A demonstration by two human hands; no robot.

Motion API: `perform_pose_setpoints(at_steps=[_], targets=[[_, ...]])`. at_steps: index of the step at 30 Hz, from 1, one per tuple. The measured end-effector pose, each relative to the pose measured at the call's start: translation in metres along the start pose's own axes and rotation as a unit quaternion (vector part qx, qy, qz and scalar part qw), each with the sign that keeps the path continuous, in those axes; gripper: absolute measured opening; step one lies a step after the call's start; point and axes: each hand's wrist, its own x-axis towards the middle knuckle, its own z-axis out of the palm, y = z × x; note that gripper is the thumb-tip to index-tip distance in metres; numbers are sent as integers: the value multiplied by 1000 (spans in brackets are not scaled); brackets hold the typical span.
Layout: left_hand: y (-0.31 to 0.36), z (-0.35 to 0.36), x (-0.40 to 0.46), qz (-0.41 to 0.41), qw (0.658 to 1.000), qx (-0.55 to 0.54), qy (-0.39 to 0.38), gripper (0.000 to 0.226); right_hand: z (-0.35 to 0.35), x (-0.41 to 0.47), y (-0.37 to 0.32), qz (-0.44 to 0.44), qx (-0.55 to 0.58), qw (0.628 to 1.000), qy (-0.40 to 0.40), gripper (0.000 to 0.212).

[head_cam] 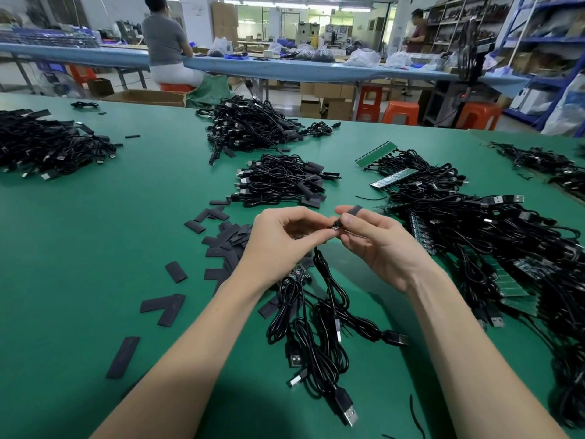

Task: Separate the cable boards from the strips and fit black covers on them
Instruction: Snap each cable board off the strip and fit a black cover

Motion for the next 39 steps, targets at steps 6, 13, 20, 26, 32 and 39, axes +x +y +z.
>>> perform_pose_setpoints(at_steps=[6, 13, 20, 26, 32, 39], targets=[[-3, 5, -2, -15, 1000, 4, 6, 13, 1, 0, 3, 2, 25, 999, 22, 13], [-4, 6, -3, 5, 998, 61, 5, 8, 4, 1, 13, 5, 30, 998, 54, 6], [-4, 3, -2, 9, 998, 67, 5, 8, 6, 2, 14, -3, 38, 998, 59, 8], [-6, 1, -3, 6, 998, 58, 9, 9, 6, 1, 16, -5, 18, 999, 38, 8], [-6, -1, -3, -7, 1000, 24, 3, 12, 8, 1, 17, 5, 5, 1000, 15, 8], [-3, -4, -1, -9, 1000, -14, 3, 14, 10, 0, 17, 13, -8, 1000, -9, 9]])
